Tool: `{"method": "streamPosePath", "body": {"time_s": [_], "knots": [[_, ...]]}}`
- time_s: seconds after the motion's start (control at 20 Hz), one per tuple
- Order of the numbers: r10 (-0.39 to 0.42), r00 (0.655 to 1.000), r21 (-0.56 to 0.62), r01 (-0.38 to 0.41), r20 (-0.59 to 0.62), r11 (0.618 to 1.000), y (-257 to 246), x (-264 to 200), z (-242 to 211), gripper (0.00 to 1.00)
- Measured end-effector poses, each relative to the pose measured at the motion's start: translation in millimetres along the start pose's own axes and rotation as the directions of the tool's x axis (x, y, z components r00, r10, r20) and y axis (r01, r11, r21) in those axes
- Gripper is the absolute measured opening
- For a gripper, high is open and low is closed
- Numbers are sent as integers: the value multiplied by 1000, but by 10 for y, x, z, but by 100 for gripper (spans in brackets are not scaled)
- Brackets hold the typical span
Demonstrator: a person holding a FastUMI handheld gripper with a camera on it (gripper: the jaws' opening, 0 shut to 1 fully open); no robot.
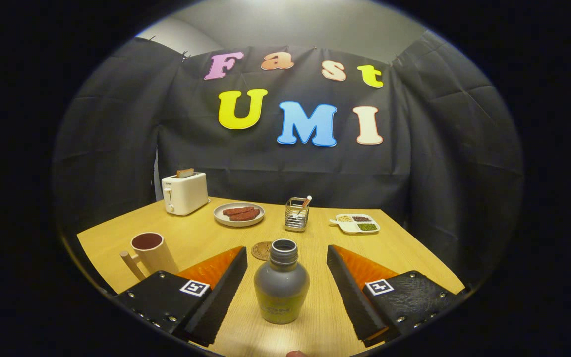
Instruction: Take the bottle from table, then pour the juice into the cup, finally place the bottle on the coaster
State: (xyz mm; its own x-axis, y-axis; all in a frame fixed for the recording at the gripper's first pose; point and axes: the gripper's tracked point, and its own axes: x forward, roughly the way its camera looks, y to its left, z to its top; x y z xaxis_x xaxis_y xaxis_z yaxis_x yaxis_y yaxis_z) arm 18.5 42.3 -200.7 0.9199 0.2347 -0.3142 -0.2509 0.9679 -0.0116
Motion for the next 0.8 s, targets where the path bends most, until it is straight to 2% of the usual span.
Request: {"method": "streamPosePath", "body": {"time_s": [0.8], "knots": [[22, 983, 32, -16, -180, 999, 8, 241, -749, 99]]}}
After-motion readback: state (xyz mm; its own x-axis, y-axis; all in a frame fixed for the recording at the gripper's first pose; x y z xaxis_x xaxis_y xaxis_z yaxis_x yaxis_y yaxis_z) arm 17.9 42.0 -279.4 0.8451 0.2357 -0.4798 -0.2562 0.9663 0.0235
